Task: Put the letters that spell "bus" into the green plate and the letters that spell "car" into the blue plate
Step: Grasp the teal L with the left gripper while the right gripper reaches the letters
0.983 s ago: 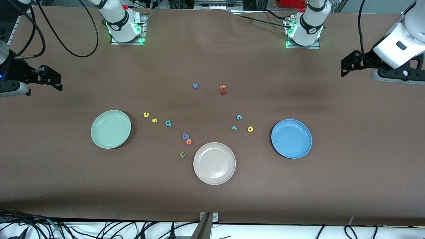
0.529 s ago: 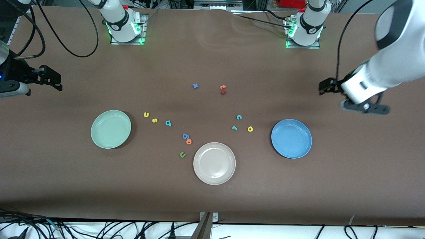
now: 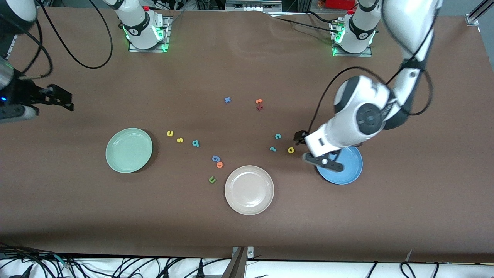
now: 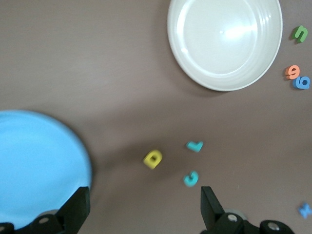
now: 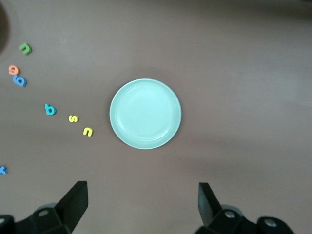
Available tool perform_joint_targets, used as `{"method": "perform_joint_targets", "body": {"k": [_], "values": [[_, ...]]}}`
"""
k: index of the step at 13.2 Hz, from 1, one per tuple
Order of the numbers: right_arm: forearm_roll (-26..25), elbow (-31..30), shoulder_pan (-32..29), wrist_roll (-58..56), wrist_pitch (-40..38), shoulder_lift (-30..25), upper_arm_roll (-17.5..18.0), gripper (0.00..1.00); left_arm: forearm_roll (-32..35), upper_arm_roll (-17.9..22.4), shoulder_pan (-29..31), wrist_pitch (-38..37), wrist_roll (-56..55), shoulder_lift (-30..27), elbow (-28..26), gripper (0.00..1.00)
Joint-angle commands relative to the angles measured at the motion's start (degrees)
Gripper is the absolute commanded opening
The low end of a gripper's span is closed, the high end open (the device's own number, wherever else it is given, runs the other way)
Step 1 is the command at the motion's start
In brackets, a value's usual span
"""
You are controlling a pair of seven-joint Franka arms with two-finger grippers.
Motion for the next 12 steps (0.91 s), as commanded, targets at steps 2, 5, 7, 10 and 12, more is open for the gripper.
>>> {"method": "perform_joint_targets", "body": {"k": [2, 5, 7, 10, 12], "values": [[0.83, -1.95, 2.16, 1.36, 5.48, 3.63, 1.51, 0.98, 7.2, 0.54, -5.68, 9.16, -1.15, 6.82, 1.28, 1.0], [1.1, -9.77, 2.34, 13.1, 14.27, 3.19, 4.31, 0.99, 7.57, 0.71, -8.24, 11.45, -4.5, 10.34, 1.63, 1.0], [1.1, -14.79, 2.34, 21.55, 19.55, 3.19, 7.3, 1.0, 7.83, 0.62, -9.12, 11.99, -3.71, 11.75, 1.19, 1.0], [1.1, -21.9, 2.34, 24.92, 25.09, 3.63, 10.11, 1.0, 11.94, 0.71, -11.5, 12.17, -4.06, 13.33, 1.18, 0.95], [1.1, -25.51, 2.34, 28.07, 30.18, 5.11, 10.74, 1.0, 13.54, 0.8, -11.58, 12.08, -3.88, 13.87, 1.54, 0.67]]}}
